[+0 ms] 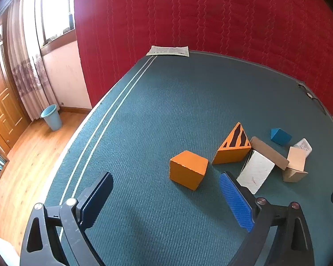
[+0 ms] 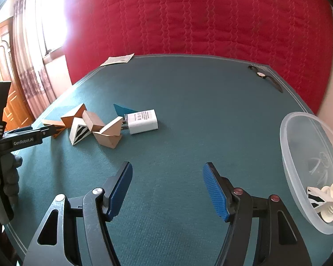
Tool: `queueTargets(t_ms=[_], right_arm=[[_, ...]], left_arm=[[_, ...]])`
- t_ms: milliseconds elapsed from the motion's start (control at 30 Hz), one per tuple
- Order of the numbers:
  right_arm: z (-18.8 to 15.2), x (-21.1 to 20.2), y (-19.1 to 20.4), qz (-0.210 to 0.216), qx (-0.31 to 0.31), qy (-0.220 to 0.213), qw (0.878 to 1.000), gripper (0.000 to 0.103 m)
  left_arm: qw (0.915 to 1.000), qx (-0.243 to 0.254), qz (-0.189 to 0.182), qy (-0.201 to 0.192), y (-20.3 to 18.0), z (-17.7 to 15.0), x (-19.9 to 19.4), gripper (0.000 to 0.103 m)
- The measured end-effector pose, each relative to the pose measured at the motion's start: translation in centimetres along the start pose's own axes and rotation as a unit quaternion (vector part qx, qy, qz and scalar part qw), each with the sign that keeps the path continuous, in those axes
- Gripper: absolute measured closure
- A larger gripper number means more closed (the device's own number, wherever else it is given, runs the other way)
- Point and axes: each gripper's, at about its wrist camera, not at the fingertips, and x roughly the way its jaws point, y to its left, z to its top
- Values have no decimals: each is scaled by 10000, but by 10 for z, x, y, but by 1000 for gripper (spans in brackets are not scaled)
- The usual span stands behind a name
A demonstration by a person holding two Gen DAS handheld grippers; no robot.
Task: Organize rigid objects
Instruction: 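Grasp the orange cube with the left gripper while the right gripper moves toward the white box, then grasp the white printed box with the right gripper and lift it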
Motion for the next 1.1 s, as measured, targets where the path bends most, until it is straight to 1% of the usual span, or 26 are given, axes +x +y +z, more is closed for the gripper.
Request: queueTargets(t_ms=[100,167,233,267,333,400,467,533,567,600,700,900,1100], right_arm=[[0,1,1,8,6,15,10000,36],[0,2,2,14,-1,23,10000,36],[-1,2,3,18,-8,32,10000,36],[0,3,4,22,-13,39,10000,36],[0,4,5,35,-23,59,10000,36],[1,6,5,47,-30,82,10000,36],[4,9,6,61,-35,107,9999,36],[6,12,8,85,-29,137,9999,36],[8,14,9,95,-25,153,9998,36],[9,16,10,103,-18,171,9998,36],[14,22,11,98,-13,213,9997,36],[30,39,15,72,30,284,9996,36],[46,67,20,137,24,430,9990,36]], left_arm=[[10000,8,-12,15,0,0,2,5],[10000,30,-36,34,2,1,4,10],[9999,29,-102,103,3,1,8,19],[9998,17,-132,137,4,2,9,21],[9996,-7,-190,204,4,2,13,31],[9993,-17,-266,254,3,2,15,37],[9993,14,-312,225,2,2,14,43],[9991,68,-381,194,-1,2,14,57],[9989,107,-411,174,-3,2,13,61],[9988,130,-439,163,-5,1,12,68],[9987,182,-451,119,-8,0,10,68],[9987,123,-498,20,-6,-1,7,68],[9984,189,-532,-45,-9,-3,3,68]])
